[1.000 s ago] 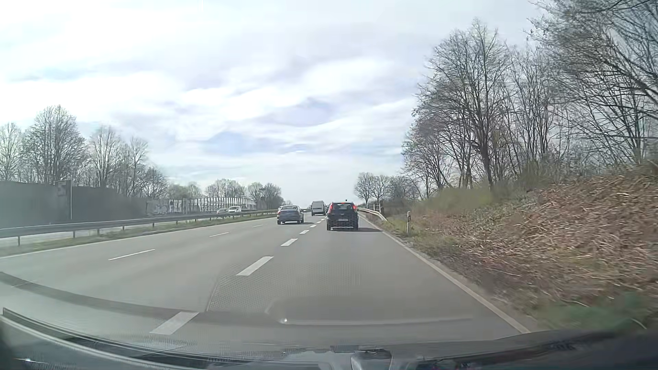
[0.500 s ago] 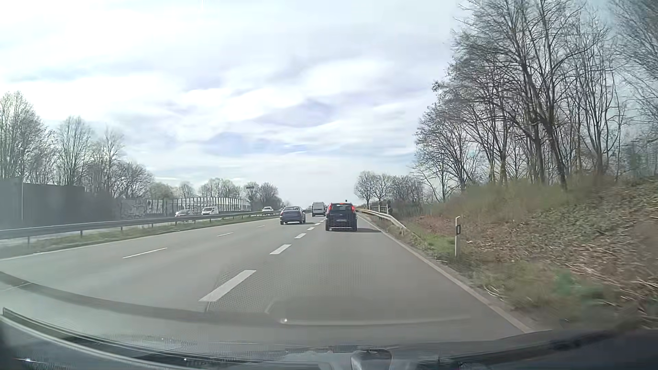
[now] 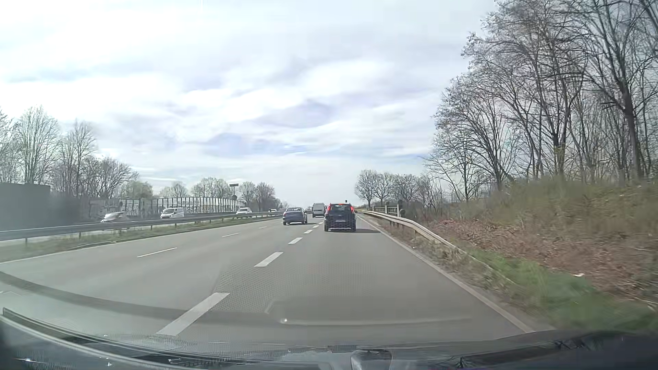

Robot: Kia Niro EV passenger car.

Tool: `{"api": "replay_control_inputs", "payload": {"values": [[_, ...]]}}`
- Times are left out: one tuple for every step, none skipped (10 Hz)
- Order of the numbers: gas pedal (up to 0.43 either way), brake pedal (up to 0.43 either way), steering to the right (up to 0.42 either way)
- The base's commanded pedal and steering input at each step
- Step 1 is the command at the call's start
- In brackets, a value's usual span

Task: Follow the waypoints while adhering to traffic rules and regulations

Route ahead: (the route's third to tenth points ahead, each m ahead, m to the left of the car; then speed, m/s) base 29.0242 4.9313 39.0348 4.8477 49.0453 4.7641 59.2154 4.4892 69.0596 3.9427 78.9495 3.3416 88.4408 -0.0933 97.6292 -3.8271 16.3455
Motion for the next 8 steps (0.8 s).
{"api": "replay_control_inputs", "payload": {"values": [[0.118, 0.0, 0.001], [0.118, 0.0, 0.001], [0.118, 0.0, 0.001], [0.118, 0.0, 0.0], [0.118, 0.0, 0.0], [0.118, 0.0, 0.001], [0.118, 0.0, 0.001], [0.118, 0.0, 0.0]]}}
